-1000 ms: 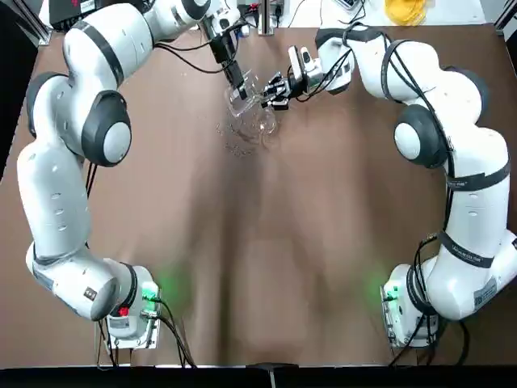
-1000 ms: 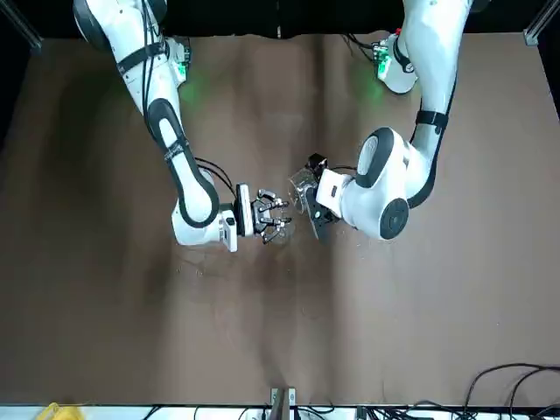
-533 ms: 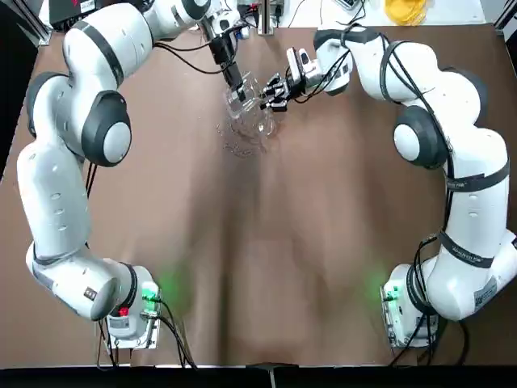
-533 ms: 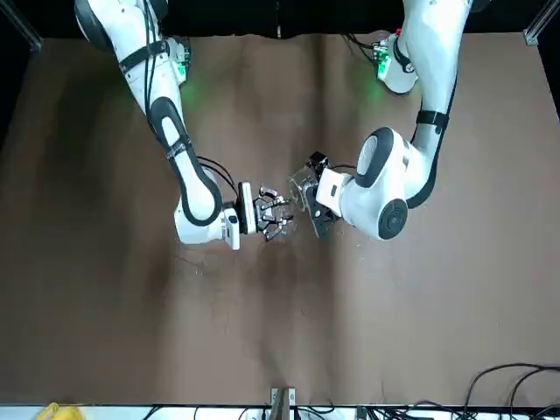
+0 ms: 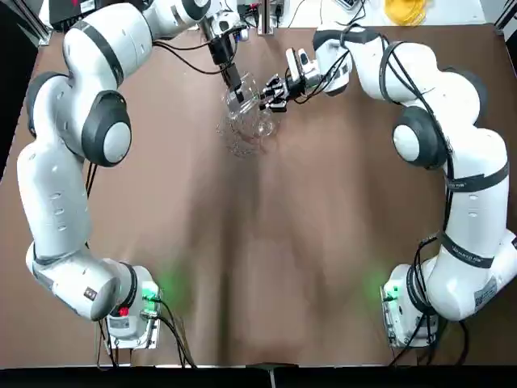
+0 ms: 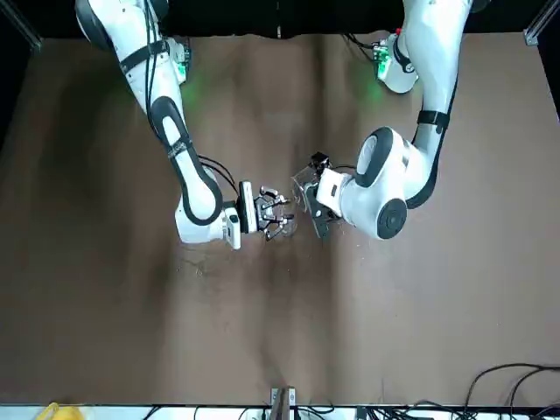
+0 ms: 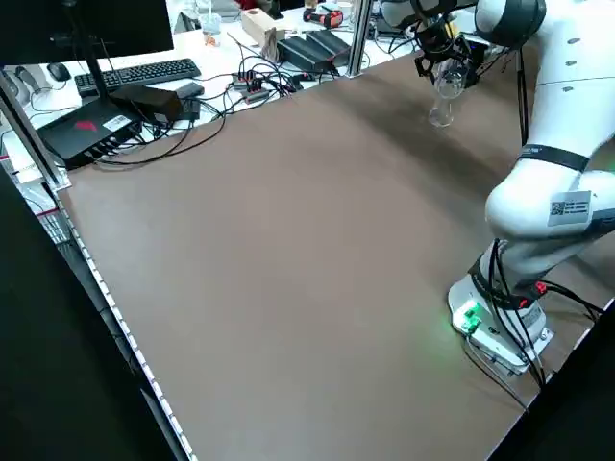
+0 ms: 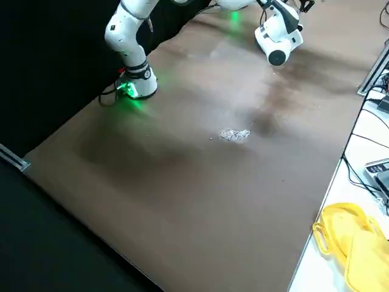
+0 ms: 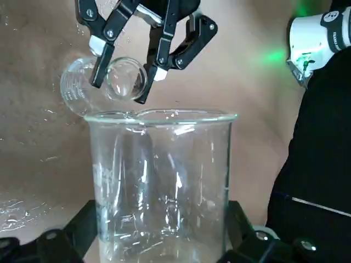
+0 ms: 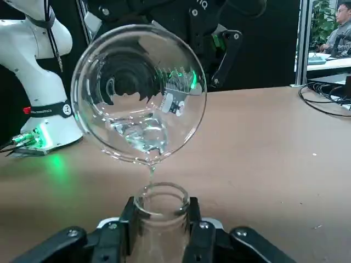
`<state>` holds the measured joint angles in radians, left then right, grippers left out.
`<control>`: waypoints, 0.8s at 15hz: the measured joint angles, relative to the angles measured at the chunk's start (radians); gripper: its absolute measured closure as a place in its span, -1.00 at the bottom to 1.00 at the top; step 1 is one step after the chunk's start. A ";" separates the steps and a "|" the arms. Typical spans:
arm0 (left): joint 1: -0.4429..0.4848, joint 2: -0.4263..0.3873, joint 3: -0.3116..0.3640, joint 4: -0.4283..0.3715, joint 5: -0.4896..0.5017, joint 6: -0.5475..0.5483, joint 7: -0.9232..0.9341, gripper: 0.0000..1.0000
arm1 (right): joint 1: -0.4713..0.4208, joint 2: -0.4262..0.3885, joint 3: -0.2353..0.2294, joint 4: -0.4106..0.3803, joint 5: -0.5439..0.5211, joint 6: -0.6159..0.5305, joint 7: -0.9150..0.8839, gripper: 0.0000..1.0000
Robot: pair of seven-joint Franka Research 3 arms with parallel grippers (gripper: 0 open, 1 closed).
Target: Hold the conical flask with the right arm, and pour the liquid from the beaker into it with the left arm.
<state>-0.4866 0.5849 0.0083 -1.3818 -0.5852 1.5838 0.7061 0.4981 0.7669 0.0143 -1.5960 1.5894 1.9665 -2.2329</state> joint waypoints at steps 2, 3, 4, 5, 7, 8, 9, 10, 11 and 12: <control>-0.004 0.000 0.000 0.000 0.007 0.000 0.000 -0.95 | 0.007 0.000 0.000 0.000 0.000 0.011 0.000 0.22; -0.008 0.000 0.000 0.000 0.008 0.000 0.000 -0.95 | 0.012 0.000 0.000 -0.001 0.000 0.020 0.000 0.22; -0.011 0.000 0.000 0.000 0.008 0.000 0.000 -0.95 | 0.019 0.000 0.000 -0.001 0.000 0.030 0.000 0.22; -0.014 0.000 -0.001 0.002 0.008 0.000 0.000 -0.95 | 0.028 0.000 0.000 -0.002 0.000 0.042 0.000 0.22; -0.014 0.000 -0.005 0.007 0.008 0.001 0.003 -0.95 | 0.042 0.000 0.000 -0.003 0.000 0.055 0.000 0.22; -0.011 0.000 -0.005 0.012 0.005 0.003 0.010 -0.95 | 0.046 0.000 0.000 -0.004 0.000 0.059 0.000 0.22; -0.005 -0.001 -0.005 0.017 -0.013 0.004 0.023 -0.95 | 0.048 0.000 0.000 -0.005 0.000 0.061 0.000 0.22; 0.004 -0.001 -0.005 0.021 -0.033 0.004 0.037 -0.95 | 0.048 0.000 0.000 -0.007 0.000 0.061 0.000 0.22; 0.015 -0.001 -0.005 0.022 -0.053 0.004 0.049 -0.95 | 0.048 0.000 -0.001 -0.009 -0.001 0.061 0.000 0.22; 0.028 -0.002 -0.005 0.023 -0.075 0.004 0.061 -0.95 | 0.048 0.000 -0.003 -0.013 -0.001 0.061 0.000 0.22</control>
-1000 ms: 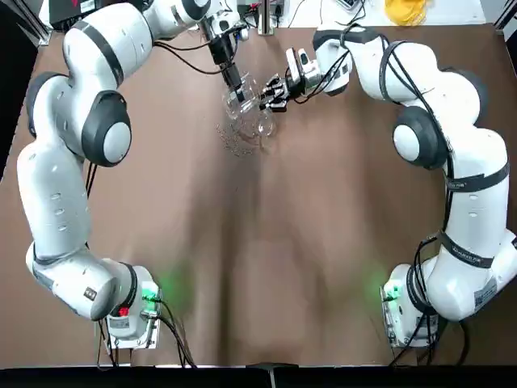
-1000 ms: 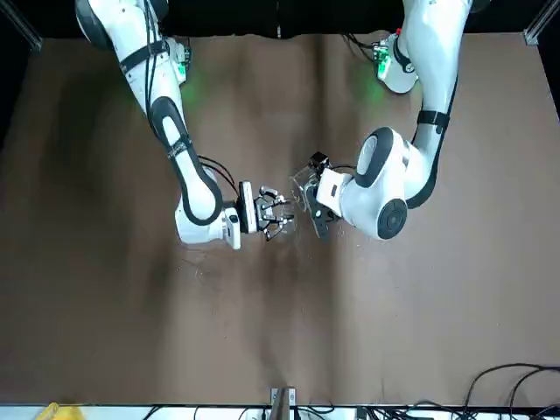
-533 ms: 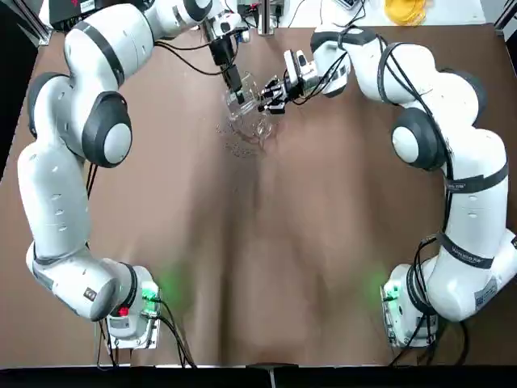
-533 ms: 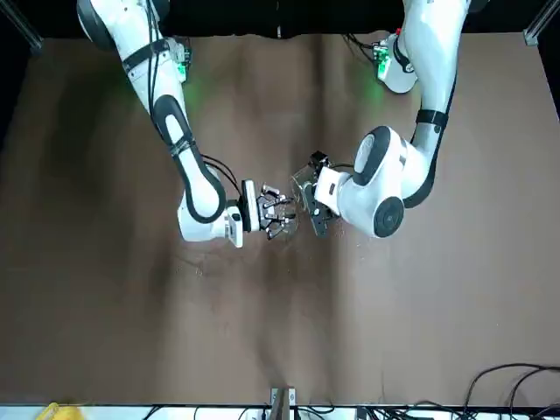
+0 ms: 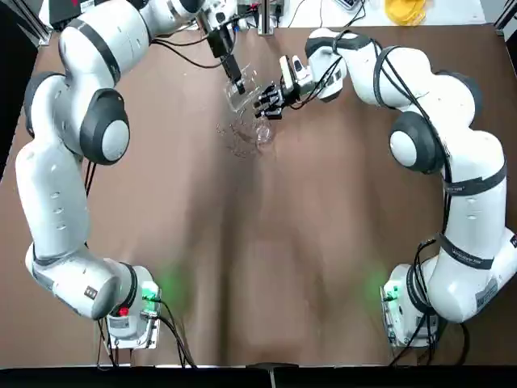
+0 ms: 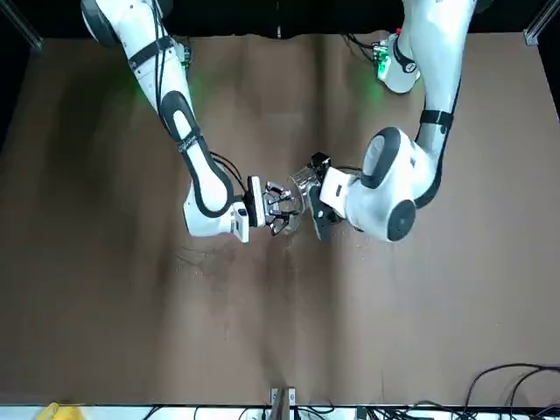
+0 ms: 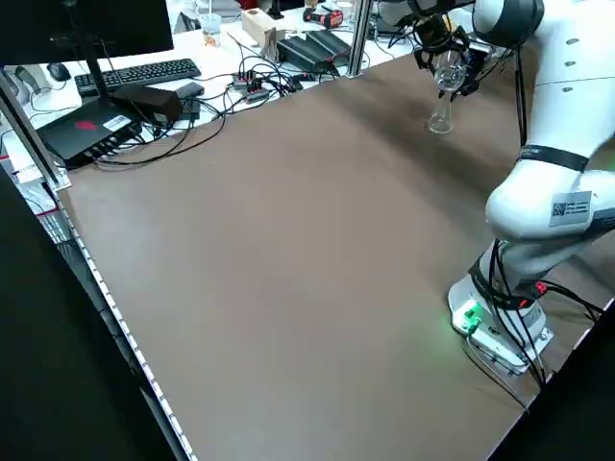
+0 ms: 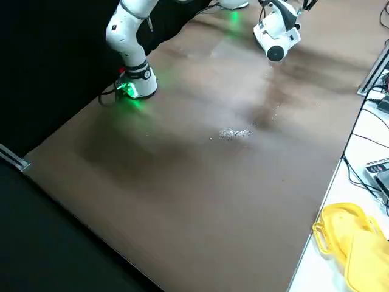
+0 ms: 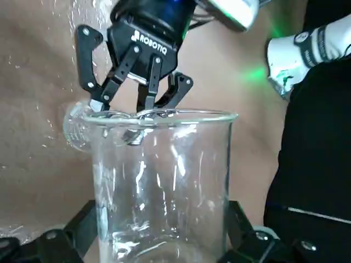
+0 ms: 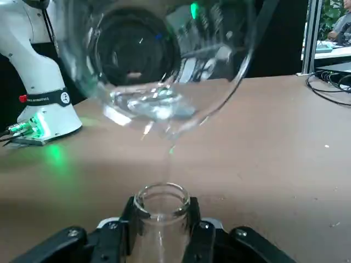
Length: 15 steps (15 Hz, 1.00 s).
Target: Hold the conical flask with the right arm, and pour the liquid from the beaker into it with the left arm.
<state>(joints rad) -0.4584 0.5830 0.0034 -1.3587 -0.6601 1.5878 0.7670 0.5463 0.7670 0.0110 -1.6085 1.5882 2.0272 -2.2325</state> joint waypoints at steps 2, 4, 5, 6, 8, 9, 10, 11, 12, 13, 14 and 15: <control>0.024 0.000 0.000 0.000 -0.053 0.000 0.049 -0.95 | 0.000 0.000 -0.004 -0.002 0.000 0.000 0.000 0.22; 0.052 -0.001 0.000 0.001 -0.149 0.000 0.133 -0.95 | -0.001 0.000 -0.007 -0.002 0.000 -0.001 0.000 0.22; 0.070 0.000 0.000 0.001 -0.202 0.000 0.182 -0.95 | -0.003 0.000 -0.009 -0.002 0.000 -0.001 0.000 0.22; 0.091 -0.001 0.001 0.001 -0.258 0.000 0.241 -0.95 | -0.005 0.000 -0.011 -0.002 0.000 -0.001 0.000 0.22; 0.138 -0.001 0.002 0.000 -0.363 -0.001 0.381 -0.95 | -0.011 0.000 -0.013 -0.002 0.000 -0.002 0.000 0.22; 0.164 0.000 0.002 -0.001 -0.407 -0.003 0.447 -0.95 | -0.016 0.000 -0.014 -0.002 0.000 -0.002 0.000 0.22; 0.217 0.001 0.003 -0.006 -0.478 -0.021 0.563 -0.95 | -0.035 0.000 -0.016 -0.001 0.000 -0.002 0.000 0.22; 0.242 0.004 0.004 -0.009 -0.510 -0.033 0.618 -0.95 | -0.050 -0.001 -0.017 -0.001 0.000 -0.003 -0.001 0.22; 0.267 0.008 0.004 -0.012 -0.540 -0.045 0.673 -0.95 | -0.071 -0.002 -0.018 0.000 0.000 -0.015 -0.001 0.22; 0.292 0.014 0.004 -0.016 -0.561 -0.056 0.726 -0.95 | -0.097 -0.002 -0.019 0.000 0.000 -0.048 -0.001 0.22; 0.314 0.023 0.004 -0.019 -0.576 -0.064 0.776 -0.95 | -0.128 -0.004 -0.021 0.001 -0.005 -0.097 -0.001 0.22; 0.333 0.035 0.004 -0.023 -0.588 -0.068 0.825 -0.95 | -0.163 -0.005 -0.022 0.002 -0.017 -0.147 -0.001 0.22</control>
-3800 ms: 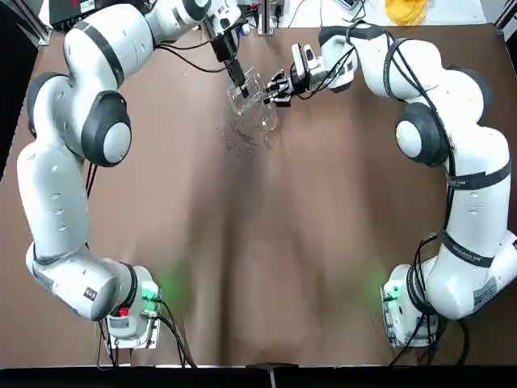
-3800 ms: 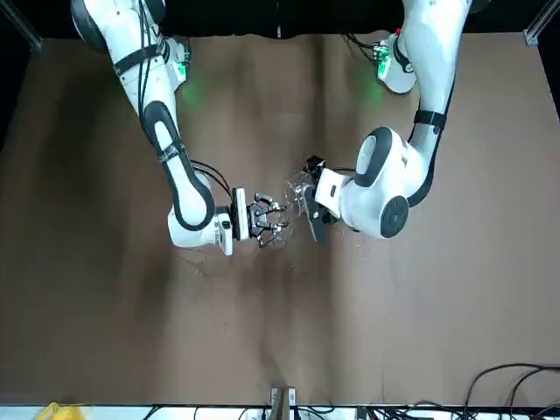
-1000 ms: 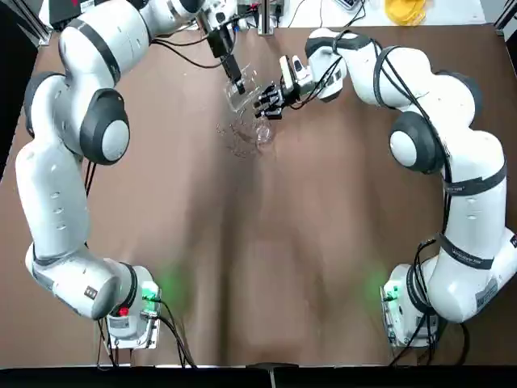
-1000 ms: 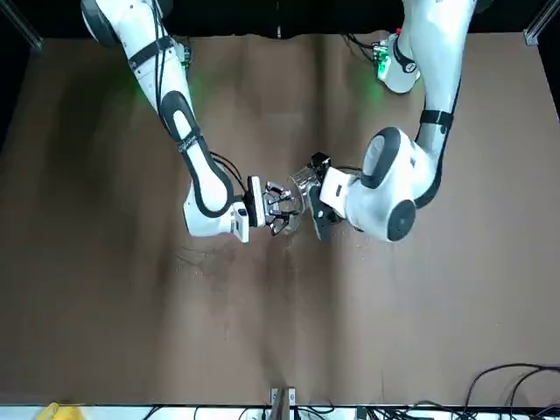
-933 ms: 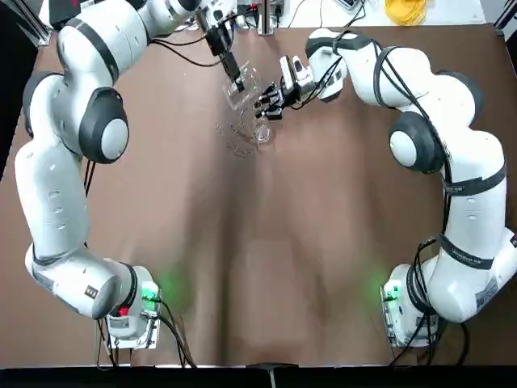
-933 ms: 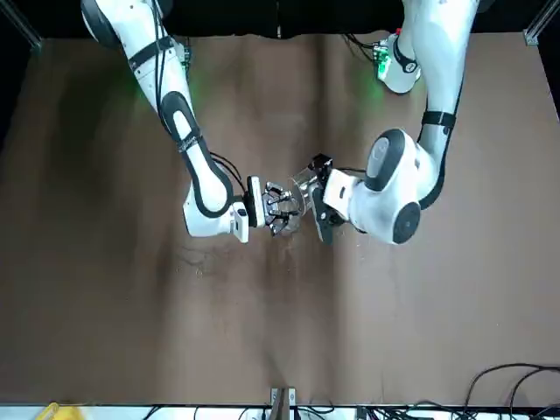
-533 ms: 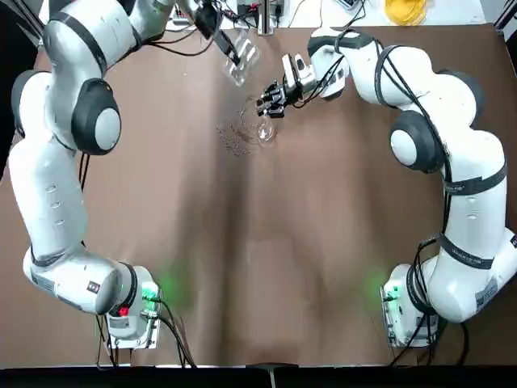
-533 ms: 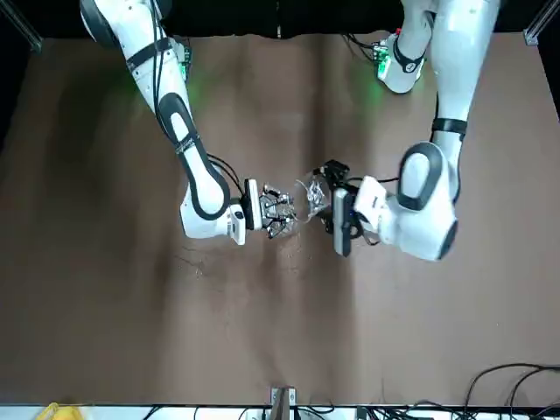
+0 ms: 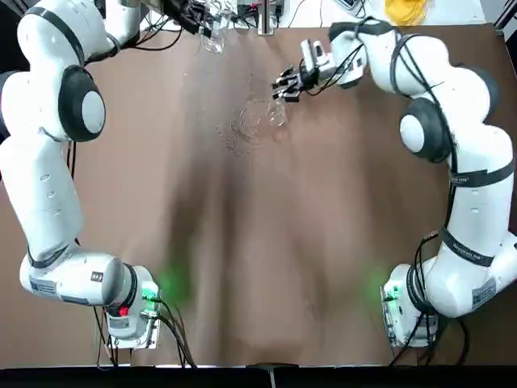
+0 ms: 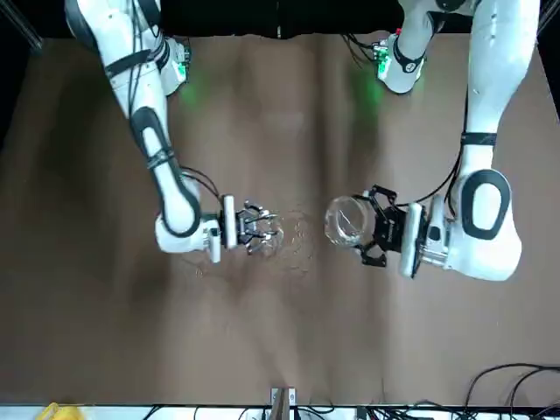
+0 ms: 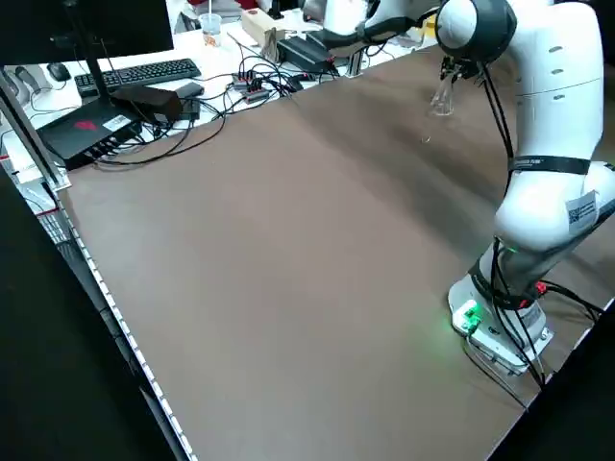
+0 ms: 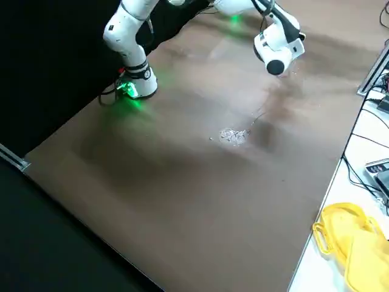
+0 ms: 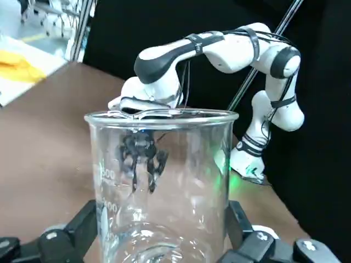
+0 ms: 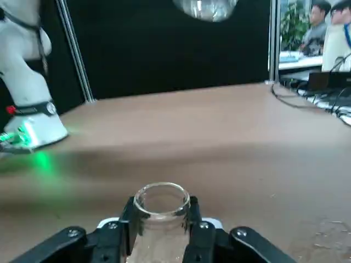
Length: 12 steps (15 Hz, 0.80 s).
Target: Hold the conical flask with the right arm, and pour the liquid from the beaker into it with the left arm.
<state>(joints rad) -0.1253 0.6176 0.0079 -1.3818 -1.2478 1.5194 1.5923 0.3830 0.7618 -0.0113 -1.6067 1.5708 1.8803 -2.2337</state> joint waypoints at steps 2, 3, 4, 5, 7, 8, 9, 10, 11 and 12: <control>0.034 0.031 0.000 -0.007 -0.015 -0.002 0.098 -0.95 | -0.077 -0.008 -0.002 0.001 -0.034 -0.083 0.000 0.22; 0.050 0.049 0.000 -0.009 -0.026 -0.003 0.148 -0.95 | -0.113 -0.013 -0.002 0.001 -0.053 -0.120 0.000 0.22; 0.067 0.069 0.001 -0.009 -0.044 -0.011 0.193 -0.95 | -0.149 -0.018 -0.002 0.001 -0.076 -0.151 -0.001 0.22; 0.084 0.090 0.001 -0.010 -0.058 -0.023 0.233 -0.95 | -0.185 -0.023 -0.003 0.002 -0.099 -0.180 -0.001 0.22; 0.123 0.133 0.001 -0.011 -0.073 -0.050 0.312 -0.95 | -0.263 -0.025 -0.004 0.013 -0.150 -0.262 -0.001 0.22; 0.142 0.154 0.001 -0.011 -0.074 -0.064 0.352 -0.95 | -0.305 -0.026 -0.005 0.020 -0.180 -0.308 -0.001 0.22; 0.160 0.173 0.001 -0.012 -0.075 -0.076 0.391 -0.95 | -0.348 -0.026 -0.005 0.027 -0.215 -0.349 -0.001 0.22; 0.176 0.193 0.001 -0.012 -0.076 -0.087 0.438 -0.95 | -0.388 -0.026 -0.005 0.030 -0.251 -0.379 -0.002 0.22; 0.189 0.210 0.001 -0.012 -0.076 -0.097 0.490 -0.95 | -0.428 -0.026 -0.005 0.032 -0.287 -0.401 -0.012 0.22; 0.199 0.226 0.001 -0.013 -0.077 -0.103 0.539 -0.95 | -0.468 -0.026 -0.005 0.032 -0.322 -0.412 -0.031 0.22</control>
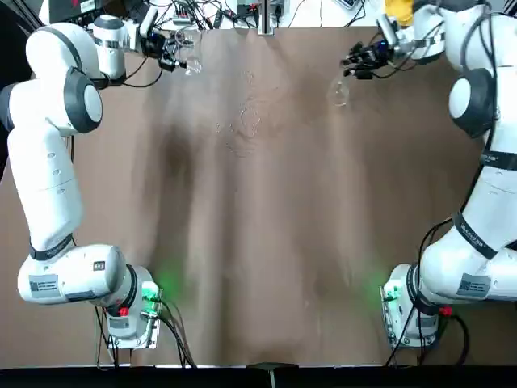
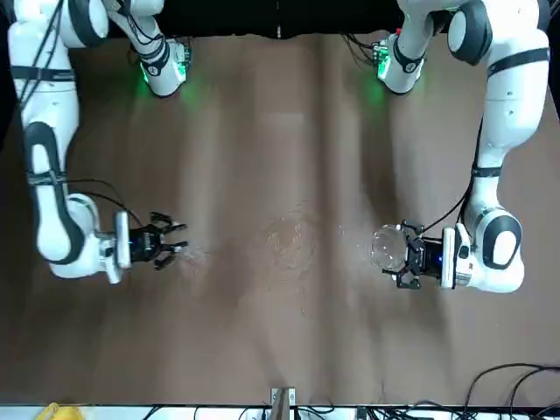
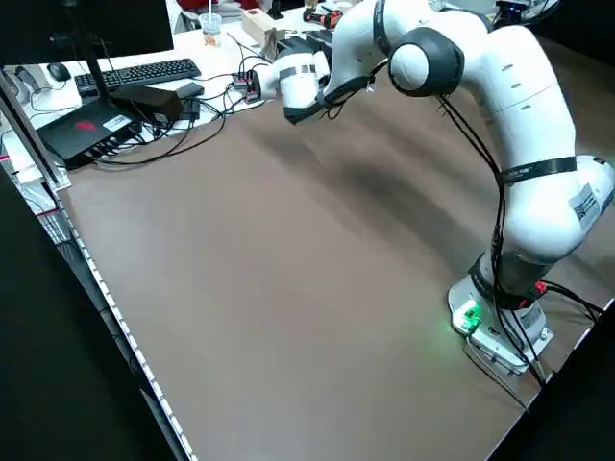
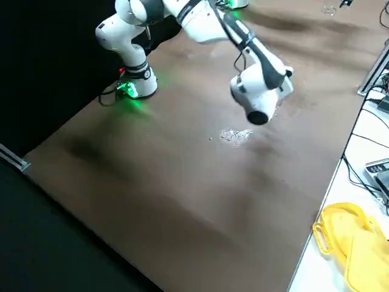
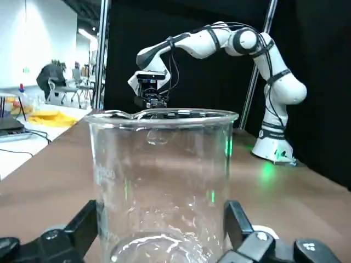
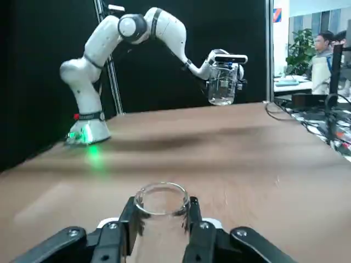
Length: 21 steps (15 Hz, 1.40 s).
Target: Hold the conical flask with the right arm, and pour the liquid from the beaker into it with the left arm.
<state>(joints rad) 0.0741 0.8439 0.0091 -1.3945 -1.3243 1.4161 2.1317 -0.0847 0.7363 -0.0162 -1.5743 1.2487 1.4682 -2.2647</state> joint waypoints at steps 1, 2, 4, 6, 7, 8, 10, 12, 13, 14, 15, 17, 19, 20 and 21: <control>0.008 0.017 0.000 0.000 0.000 -0.004 0.046 -0.95 | -0.037 0.000 0.000 0.000 -0.039 -0.008 -0.026 0.22; 0.016 0.032 0.000 -0.001 -0.001 -0.005 0.088 -0.95 | -0.074 0.000 0.000 0.000 -0.086 -0.019 -0.056 0.22; 0.026 0.060 0.000 -0.001 -0.001 -0.007 0.173 -0.95 | -0.150 0.004 0.000 0.000 -0.180 -0.040 -0.128 0.22; 0.029 0.094 0.001 -0.003 -0.001 -0.007 0.315 -0.95 | -0.268 0.013 0.000 -0.001 -0.247 -0.059 -0.216 0.22; 0.030 0.104 0.002 -0.004 -0.001 -0.007 0.348 -0.95 | -0.300 0.016 0.000 -0.001 -0.256 -0.070 -0.229 0.22; 0.032 0.114 0.003 -0.004 -0.001 -0.007 0.370 -0.95 | -0.326 0.020 0.000 -0.001 -0.260 -0.075 -0.238 0.22; 0.039 0.135 0.006 -0.005 -0.001 -0.007 0.398 -0.95 | -0.361 0.028 0.000 -0.005 -0.266 -0.081 -0.240 0.22; 0.047 0.154 0.007 -0.006 -0.001 -0.007 0.436 -0.95 | -0.387 0.041 0.000 -0.012 -0.275 -0.083 -0.242 0.22; 0.049 0.164 0.007 -0.007 -0.001 -0.007 0.453 -0.95 | -0.398 0.049 0.000 -0.014 -0.284 -0.084 -0.246 0.22; 0.049 0.175 0.008 -0.007 -0.001 -0.007 0.464 -0.95 | -0.405 0.056 0.000 -0.014 -0.291 -0.086 -0.250 0.22; 0.049 0.185 0.008 -0.007 -0.001 -0.007 0.471 -0.95 | -0.408 0.061 0.000 -0.015 -0.292 -0.088 -0.252 0.22; 0.049 0.205 0.008 -0.007 -0.001 -0.007 0.479 -0.95 | -0.408 0.065 0.004 -0.017 -0.292 -0.105 -0.253 0.22; 0.049 0.220 0.008 -0.008 -0.001 -0.007 0.480 -0.95 | -0.407 0.065 0.009 -0.017 -0.293 -0.123 -0.249 0.18; 0.049 0.226 0.008 -0.007 -0.001 -0.007 0.480 -0.95 | -0.407 0.065 0.010 -0.017 -0.293 -0.132 -0.235 0.03; 0.050 0.231 0.009 -0.008 -0.001 -0.007 0.479 -0.95 | -0.407 0.065 0.010 -0.016 -0.293 -0.140 -0.216 -0.14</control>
<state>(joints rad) 0.1237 1.0747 0.0179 -1.4020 -1.3252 1.4093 2.6111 -0.4919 0.8016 -0.0059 -1.5908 0.9562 1.3277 -2.4806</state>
